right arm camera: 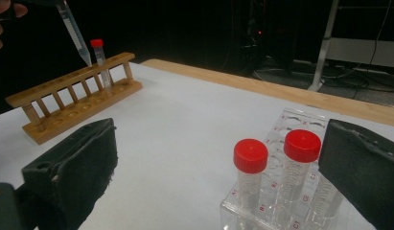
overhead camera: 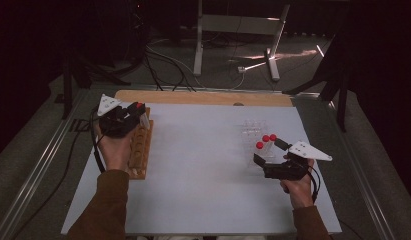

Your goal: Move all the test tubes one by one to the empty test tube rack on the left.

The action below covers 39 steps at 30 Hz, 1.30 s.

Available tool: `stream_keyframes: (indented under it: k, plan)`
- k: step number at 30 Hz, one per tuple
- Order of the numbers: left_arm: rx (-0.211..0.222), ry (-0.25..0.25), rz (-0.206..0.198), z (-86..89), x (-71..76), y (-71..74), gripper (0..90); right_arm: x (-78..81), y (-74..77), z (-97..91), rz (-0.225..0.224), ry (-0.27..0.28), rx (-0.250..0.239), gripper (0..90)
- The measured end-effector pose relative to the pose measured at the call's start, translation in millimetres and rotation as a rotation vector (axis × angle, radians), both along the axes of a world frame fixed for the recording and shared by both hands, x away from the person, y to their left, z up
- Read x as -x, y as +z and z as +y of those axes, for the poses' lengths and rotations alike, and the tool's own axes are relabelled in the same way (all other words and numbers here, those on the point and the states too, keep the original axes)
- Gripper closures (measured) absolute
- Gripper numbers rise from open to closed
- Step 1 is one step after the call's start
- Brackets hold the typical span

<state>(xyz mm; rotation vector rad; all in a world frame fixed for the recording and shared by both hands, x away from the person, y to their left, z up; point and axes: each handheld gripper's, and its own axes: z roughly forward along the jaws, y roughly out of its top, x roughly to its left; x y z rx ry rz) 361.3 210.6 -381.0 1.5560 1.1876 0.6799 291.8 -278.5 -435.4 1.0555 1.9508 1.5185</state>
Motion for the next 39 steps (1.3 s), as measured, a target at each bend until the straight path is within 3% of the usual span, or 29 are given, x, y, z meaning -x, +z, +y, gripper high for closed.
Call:
stream_keyframes:
  k: [7,21,31,39]
  plan:
    - [0.0,0.03,0.005,9.6,0.8,-1.8,70.8,-0.1,-0.9,1.1,0.003,0.001,0.002,0.0]
    - [-0.017,0.051,0.033,12.4,-4.4,-12.4,70.8,0.3,-0.3,0.6,0.0,0.002,0.001,0.0]
    - [-0.011,0.059,0.071,13.8,-5.2,-31.6,70.5,0.6,-1.1,2.3,0.001,0.006,0.004,0.0]
    - [-0.034,0.05,0.109,11.8,-6.9,-43.1,70.3,0.7,-1.1,2.0,0.002,0.005,0.003,0.0]
